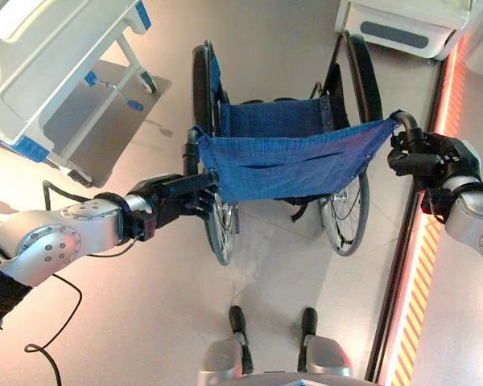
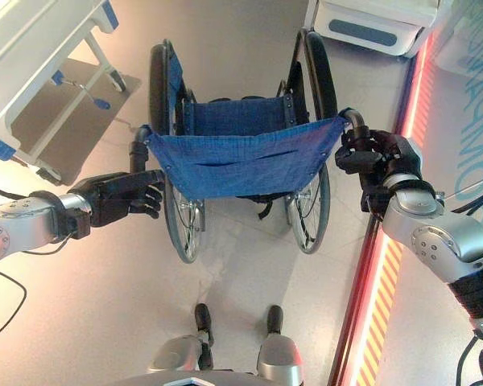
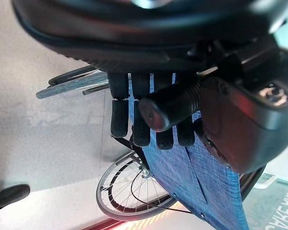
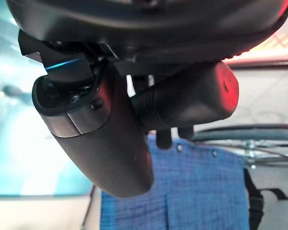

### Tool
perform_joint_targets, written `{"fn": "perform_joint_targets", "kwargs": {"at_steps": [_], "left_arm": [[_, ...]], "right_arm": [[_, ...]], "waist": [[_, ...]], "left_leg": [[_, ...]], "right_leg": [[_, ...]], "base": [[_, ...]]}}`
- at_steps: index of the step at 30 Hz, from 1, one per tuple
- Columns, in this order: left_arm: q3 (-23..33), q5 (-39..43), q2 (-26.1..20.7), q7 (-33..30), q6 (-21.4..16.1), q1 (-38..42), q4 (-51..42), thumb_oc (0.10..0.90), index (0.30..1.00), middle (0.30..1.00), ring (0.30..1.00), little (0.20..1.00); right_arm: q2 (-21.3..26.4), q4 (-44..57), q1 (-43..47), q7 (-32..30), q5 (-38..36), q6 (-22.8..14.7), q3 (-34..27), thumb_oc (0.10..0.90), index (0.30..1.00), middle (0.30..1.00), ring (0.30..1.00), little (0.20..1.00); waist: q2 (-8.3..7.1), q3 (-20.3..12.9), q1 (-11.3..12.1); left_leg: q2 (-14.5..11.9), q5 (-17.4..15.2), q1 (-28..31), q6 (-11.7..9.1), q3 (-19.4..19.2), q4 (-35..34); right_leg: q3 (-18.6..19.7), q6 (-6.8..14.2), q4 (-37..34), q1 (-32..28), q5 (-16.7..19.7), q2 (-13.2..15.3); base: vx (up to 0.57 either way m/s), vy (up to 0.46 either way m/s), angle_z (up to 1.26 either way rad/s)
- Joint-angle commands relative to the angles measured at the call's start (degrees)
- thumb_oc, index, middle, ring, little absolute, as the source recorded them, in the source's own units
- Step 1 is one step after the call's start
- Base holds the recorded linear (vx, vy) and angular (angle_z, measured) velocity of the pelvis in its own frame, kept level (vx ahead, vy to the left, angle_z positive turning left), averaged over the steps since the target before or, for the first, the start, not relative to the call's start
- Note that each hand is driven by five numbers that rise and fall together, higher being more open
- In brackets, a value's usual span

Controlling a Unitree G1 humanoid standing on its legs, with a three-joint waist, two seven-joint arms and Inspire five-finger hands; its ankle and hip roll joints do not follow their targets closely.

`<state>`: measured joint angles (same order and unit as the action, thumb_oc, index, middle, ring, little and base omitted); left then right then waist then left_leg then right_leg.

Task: Push the wheelchair next to the bed

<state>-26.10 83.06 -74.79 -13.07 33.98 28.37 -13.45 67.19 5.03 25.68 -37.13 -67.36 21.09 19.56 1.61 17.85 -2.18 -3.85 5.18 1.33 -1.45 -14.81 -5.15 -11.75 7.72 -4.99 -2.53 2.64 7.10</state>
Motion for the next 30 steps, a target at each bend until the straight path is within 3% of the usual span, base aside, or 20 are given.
{"fn": "perform_joint_targets", "kwargs": {"at_steps": [1, 7, 10, 12, 15, 17, 19, 20, 23, 24, 25, 27, 28, 30], "left_arm": [[3.31, 0.23, 1.14, 1.03, -5.08, 4.99, 1.74, 0.400, 0.300, 0.300, 0.300, 0.300], [4.75, 0.11, 1.45, -0.98, -6.33, 3.74, 1.18, 0.400, 0.300, 0.300, 0.300, 0.300], [7.02, 1.86, 1.54, -3.75, -6.48, 2.00, 0.69, 0.400, 0.300, 0.300, 0.300, 0.300], [8.98, 3.07, 1.74, -5.64, -6.40, 0.49, 0.86, 0.400, 0.300, 0.300, 0.300, 0.300], [12.32, 2.94, 2.12, -6.85, -5.63, -1.22, 1.29, 0.400, 0.300, 0.300, 0.300, 0.300], [13.58, 2.41, 2.96, -6.94, -4.98, -1.85, 1.93, 0.400, 0.300, 0.300, 0.300, 0.300], [15.69, 3.07, 3.16, -7.87, -4.38, -3.55, 2.08, 0.400, 0.300, 0.300, 0.300, 0.300], [17.41, 3.46, 3.17, -8.37, -4.13, -5.34, 1.69, 0.400, 0.300, 0.300, 0.300, 0.300], [20.56, 3.39, 3.28, -8.01, -4.48, -9.49, 1.18, 0.400, 0.300, 0.300, 0.300, 0.300], [20.80, 3.21, 3.33, -7.82, -4.62, -9.82, 1.17, 0.400, 0.300, 0.300, 0.300, 0.300], [22.52, 2.72, 3.22, -6.55, -5.21, -12.08, 1.46, 0.400, 0.300, 0.300, 0.300, 0.300], [24.23, 1.90, 3.54, -5.40, -4.98, -13.66, 2.09, 0.400, 0.300, 0.300, 0.300, 0.300], [25.52, 1.58, 3.59, -4.37, -4.26, -14.19, 3.25, 0.400, 0.300, 0.300, 0.300, 0.300], [25.04, 0.87, 3.82, -3.20, -3.77, -13.19, 4.97, 0.400, 0.300, 0.300, 0.300, 0.300]], "right_arm": [[3.04, 1.04, 5.59, 1.16, 1.29, -3.89, 0.98, 0.400, 0.300, 0.300, 0.300, 0.300], [3.27, 2.97, 4.79, 2.22, 1.23, -2.94, 0.34, 0.400, 0.300, 0.300, 0.300, 0.300], [3.88, 3.78, 4.37, 3.63, 0.79, -1.99, -0.42, 0.400, 0.300, 0.300, 0.300, 0.300], [4.11, 4.39, 4.52, 4.29, 0.50, -1.01, -0.68, 0.400, 0.300, 0.300, 0.300, 0.300], [4.12, 5.45, 5.56, 4.30, 0.52, 0.01, -0.11, 0.400, 0.300, 0.300, 0.300, 0.300], [3.87, 6.02, 5.68, 3.86, 0.44, 0.65, 0.01, 0.400, 0.300, 0.300, 0.300, 0.300], [3.30, 6.35, 5.86, 4.17, 0.90, 1.33, 0.38, 0.400, 0.300, 0.300, 0.300, 0.300], [3.25, 6.77, 6.16, 4.30, 0.89, 1.54, 0.99, 0.400, 0.300, 0.300, 0.300, 0.300], [4.11, 6.40, 6.96, 5.30, 0.22, 1.09, 2.73, 0.400, 0.300, 0.300, 0.300, 0.300], [4.15, 6.37, 7.05, 5.41, 0.16, 1.07, 2.91, 0.400, 0.300, 0.300, 0.300, 0.300], [4.06, 5.88, 6.30, 6.95, 0.62, 0.91, 2.84, 0.400, 0.300, 0.300, 0.300, 0.300], [4.20, 5.89, 6.03, 8.01, 0.24, 1.63, 2.54, 0.400, 0.300, 0.300, 0.300, 0.300], [4.12, 5.31, 6.92, 9.27, -0.24, 2.47, 2.96, 0.400, 0.300, 0.300, 0.300, 0.300], [3.81, 5.29, 7.72, 9.16, -1.56, 3.44, 3.46, 0.400, 0.300, 0.300, 0.300, 0.300]], "waist": [[0.38, -4.09, -1.36], [-0.04, -3.94, -1.32], [-1.10, -3.76, -1.03], [-2.60, -3.37, -0.83], [-4.20, -1.65, 0.00], [-4.47, -0.98, 0.38], [-3.60, -0.60, 1.54], [-2.72, -0.55, 2.60], [0.11, -0.62, 5.30], [0.16, -0.58, 5.41], [1.19, -0.96, 6.92], [1.68, -1.60, 7.66], [1.49, -2.44, 7.91], [1.37, -3.77, 7.75]], "left_leg": [[0.90, -2.09, 0.43, -1.50, 1.75, 1.78], [-1.09, -2.15, -0.49, -2.07, 2.69, 4.79], [-3.08, -2.82, -1.60, -3.02, 3.33, 10.06], [-5.19, -4.26, -3.64, -3.27, 3.01, 17.32], [-8.08, -0.53, -11.52, -3.62, 4.49, 34.30], [-7.99, 1.78, -15.65, -3.27, 4.57, 40.51], [-5.29, 3.63, -18.56, -2.71, 4.41, 37.70], [-3.58, 6.21, -19.93, -3.16, 4.25, 33.40], [-2.14, 13.01, -21.76, -5.25, 3.33, 18.39], [-1.98, 13.29, -21.70, -5.31, 3.28, 17.71], [-0.96, 15.46, -22.77, -6.02, 4.88, 11.99], [-0.72, 15.51, -22.54, -5.97, 5.52, 9.54], [-0.51, 12.02, -20.97, -4.68, 5.07, 8.84], [-0.65, 9.42, -19.94, -3.58, 4.13, 11.38]], "right_leg": [[1.68, -0.49, 4.79, 3.00, -0.74, -1.48], [1.27, -2.41, 7.63, 3.27, -3.14, -3.96], [0.18, -3.60, 9.08, 2.95, -3.98, -4.69], [-0.90, -4.32, 10.89, 3.09, -4.06, -4.27], [-1.46, -6.35, 13.04, 2.69, -4.70, -5.29], [-1.04, -7.70, 14.28, 2.19, -5.66, -6.17], [0.55, -8.20, 16.19, 1.22, -7.49, -7.44], [1.67, -8.28, 16.57, 0.47, -8.19, -8.50], [3.32, -8.60, 15.64, -2.99, -10.23, -11.70], [3.43, -8.62, 15.53, -3.29, -10.36, -11.76], [4.88, -8.55, 14.78, -5.55, -11.41, -12.59], [5.94, -8.42, 14.92, -7.13, -12.66, -12.84], [6.03, -7.72, 15.61, -7.64, -13.66, -11.92], [5.71, -7.52, 17.53, -8.37, -16.19, -11.37]], "base": [[0.03, -0.133, 0.02], [0.03, -0.170, 0.02], [0.07, -0.224, 0.05], [0.11, -0.298, 0.15], [0.10, -0.264, 0.07], [0.18, -0.148, 0.03], [0.29, 0.037, 0.09], [0.39, 0.129, 0.01], [0.48, 0.165, -0.14], [0.65, 0.230, -0.53], [0.58, 0.218, -0.66], [0.60, 0.255, -0.81], [0.46, 0.229, -0.69], [0.45, 0.232, -0.52]]}}
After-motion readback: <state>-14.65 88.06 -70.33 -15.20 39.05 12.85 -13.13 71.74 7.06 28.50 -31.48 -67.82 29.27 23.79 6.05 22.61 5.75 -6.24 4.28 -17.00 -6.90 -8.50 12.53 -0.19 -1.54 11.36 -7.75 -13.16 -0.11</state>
